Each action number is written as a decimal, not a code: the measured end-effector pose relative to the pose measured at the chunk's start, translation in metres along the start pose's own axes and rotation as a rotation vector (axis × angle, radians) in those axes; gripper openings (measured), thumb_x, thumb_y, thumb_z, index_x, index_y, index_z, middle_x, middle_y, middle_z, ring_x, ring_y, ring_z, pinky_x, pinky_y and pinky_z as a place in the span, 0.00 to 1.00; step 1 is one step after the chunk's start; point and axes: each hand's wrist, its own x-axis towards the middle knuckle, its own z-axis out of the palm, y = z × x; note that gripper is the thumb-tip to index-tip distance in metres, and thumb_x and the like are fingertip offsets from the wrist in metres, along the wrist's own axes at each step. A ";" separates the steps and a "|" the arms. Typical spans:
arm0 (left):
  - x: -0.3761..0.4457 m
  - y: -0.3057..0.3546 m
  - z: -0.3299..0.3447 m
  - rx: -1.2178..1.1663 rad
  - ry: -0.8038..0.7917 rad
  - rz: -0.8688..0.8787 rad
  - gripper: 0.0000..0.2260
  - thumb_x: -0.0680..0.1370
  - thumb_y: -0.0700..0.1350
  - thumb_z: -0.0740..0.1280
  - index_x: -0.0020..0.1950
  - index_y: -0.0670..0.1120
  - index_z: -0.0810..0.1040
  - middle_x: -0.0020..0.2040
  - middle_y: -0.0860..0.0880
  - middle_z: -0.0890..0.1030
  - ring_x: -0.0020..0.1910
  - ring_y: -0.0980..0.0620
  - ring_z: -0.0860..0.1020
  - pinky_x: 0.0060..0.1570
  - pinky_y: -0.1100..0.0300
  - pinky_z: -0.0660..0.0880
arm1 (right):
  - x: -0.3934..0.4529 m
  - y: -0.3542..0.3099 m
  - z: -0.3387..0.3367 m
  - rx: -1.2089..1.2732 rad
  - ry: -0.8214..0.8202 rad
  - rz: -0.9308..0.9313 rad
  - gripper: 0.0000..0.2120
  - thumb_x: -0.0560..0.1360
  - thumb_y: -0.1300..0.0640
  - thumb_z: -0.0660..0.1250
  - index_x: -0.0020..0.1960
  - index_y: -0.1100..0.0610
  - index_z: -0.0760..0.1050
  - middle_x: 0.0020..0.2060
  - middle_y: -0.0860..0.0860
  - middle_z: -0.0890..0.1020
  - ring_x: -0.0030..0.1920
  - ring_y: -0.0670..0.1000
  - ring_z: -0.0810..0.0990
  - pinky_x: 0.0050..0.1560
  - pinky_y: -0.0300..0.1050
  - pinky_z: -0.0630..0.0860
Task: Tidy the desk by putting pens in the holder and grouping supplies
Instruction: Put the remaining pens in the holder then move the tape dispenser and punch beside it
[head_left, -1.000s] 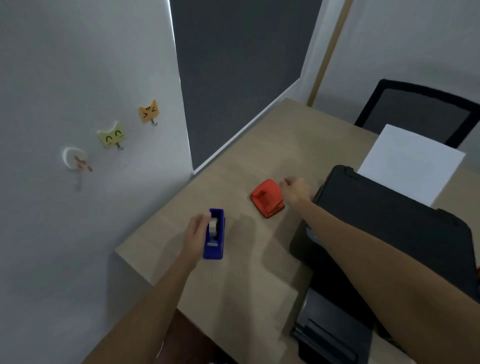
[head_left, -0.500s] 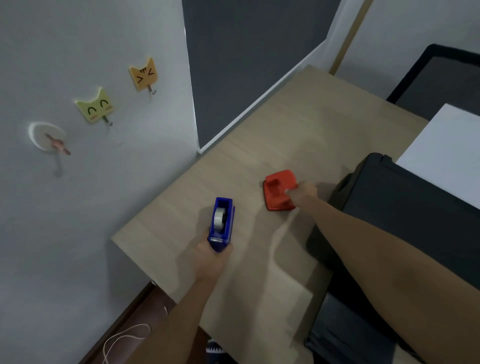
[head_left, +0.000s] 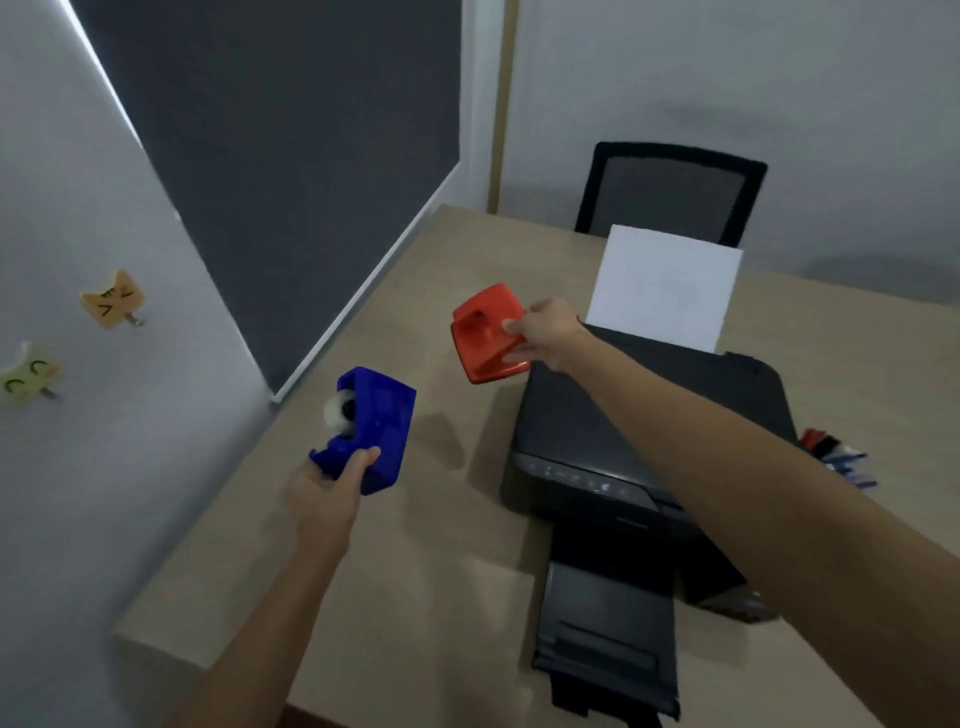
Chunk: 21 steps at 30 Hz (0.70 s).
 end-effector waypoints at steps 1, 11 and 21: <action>-0.008 0.016 0.016 -0.011 -0.039 0.046 0.11 0.69 0.41 0.75 0.50 0.43 0.81 0.44 0.47 0.83 0.47 0.47 0.82 0.45 0.54 0.77 | -0.008 -0.008 -0.026 0.038 0.025 -0.019 0.25 0.74 0.66 0.69 0.68 0.67 0.64 0.55 0.62 0.76 0.43 0.60 0.83 0.51 0.57 0.82; -0.160 0.076 0.202 -0.101 -0.421 0.285 0.10 0.64 0.50 0.76 0.41 0.50 0.82 0.40 0.49 0.84 0.44 0.49 0.83 0.45 0.52 0.80 | -0.100 0.027 -0.303 0.168 0.225 -0.094 0.16 0.76 0.66 0.66 0.62 0.62 0.68 0.52 0.61 0.78 0.46 0.60 0.83 0.42 0.52 0.83; -0.367 -0.032 0.358 0.015 -0.648 0.072 0.14 0.63 0.48 0.77 0.45 0.45 0.82 0.43 0.47 0.86 0.44 0.52 0.85 0.44 0.55 0.81 | -0.153 0.200 -0.520 0.279 0.474 0.115 0.08 0.75 0.69 0.66 0.50 0.65 0.69 0.46 0.63 0.75 0.36 0.58 0.79 0.22 0.47 0.81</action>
